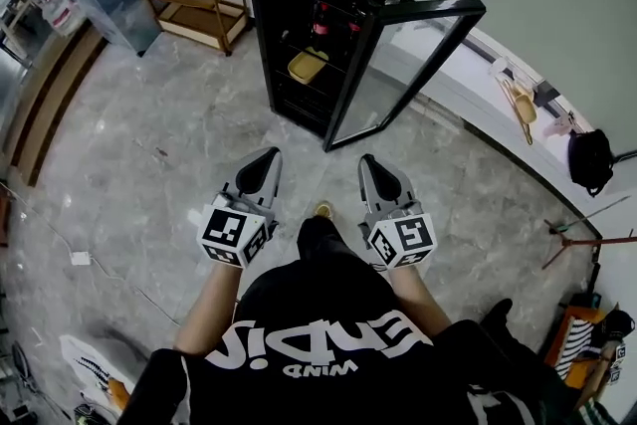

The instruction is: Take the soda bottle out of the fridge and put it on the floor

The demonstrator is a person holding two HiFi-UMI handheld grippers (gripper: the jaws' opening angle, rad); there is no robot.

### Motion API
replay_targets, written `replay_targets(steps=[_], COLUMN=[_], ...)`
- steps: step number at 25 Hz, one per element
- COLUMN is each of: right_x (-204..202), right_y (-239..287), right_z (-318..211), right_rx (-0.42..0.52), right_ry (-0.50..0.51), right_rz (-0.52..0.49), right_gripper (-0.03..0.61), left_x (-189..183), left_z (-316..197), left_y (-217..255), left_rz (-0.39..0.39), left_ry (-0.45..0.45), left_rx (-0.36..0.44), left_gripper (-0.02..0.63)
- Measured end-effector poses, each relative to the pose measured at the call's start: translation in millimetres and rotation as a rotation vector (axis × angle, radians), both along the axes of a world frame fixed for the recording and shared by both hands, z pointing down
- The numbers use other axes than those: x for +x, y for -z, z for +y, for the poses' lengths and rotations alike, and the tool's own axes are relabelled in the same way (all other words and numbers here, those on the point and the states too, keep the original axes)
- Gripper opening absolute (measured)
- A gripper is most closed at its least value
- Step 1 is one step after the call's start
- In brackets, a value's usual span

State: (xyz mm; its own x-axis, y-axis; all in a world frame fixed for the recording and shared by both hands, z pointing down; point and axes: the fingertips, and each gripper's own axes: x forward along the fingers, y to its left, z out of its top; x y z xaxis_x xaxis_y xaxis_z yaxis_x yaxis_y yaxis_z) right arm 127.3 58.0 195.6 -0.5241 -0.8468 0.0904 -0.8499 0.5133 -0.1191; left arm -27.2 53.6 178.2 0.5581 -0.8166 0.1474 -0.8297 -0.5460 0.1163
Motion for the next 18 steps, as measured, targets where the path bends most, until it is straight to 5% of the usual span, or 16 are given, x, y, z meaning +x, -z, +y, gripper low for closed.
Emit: replay_targets(steps=[10,18], right_x=[10,-4], right_y=[8,9], right_z=[-115,-152], right_rx=[0.017,0.002], right_ry=[0.061,0.029], right_rz=[0.012,-0.004], right_gripper=[0.023,0.023], left_x=[22,12], left_z=[-118,-165], left_y=[9,14], left_rz=[0.03,0.03], left_ry=[0.053,0.011], left_rx=[0.022,0.023], left_gripper=[0.006,0.006])
